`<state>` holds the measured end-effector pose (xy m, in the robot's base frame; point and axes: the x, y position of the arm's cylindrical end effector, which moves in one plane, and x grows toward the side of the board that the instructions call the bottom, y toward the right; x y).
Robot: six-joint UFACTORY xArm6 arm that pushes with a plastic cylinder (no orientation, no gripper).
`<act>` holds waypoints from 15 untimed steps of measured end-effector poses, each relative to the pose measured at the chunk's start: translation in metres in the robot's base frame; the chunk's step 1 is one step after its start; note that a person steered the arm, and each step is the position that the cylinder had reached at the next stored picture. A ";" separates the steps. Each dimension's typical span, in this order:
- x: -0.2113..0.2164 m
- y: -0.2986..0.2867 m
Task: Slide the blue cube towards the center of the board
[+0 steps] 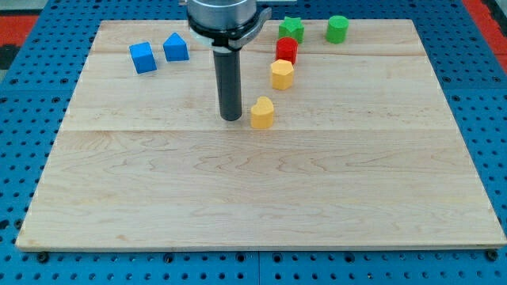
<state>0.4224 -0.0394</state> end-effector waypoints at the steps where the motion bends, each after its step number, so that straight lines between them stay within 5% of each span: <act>1: 0.008 0.009; 3: 0.008 0.081; 4: 0.012 0.013; 7: -0.088 -0.227; 8: -0.149 -0.213; 11: -0.061 -0.114; 13: -0.118 -0.122; 15: -0.034 -0.071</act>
<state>0.3887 -0.1101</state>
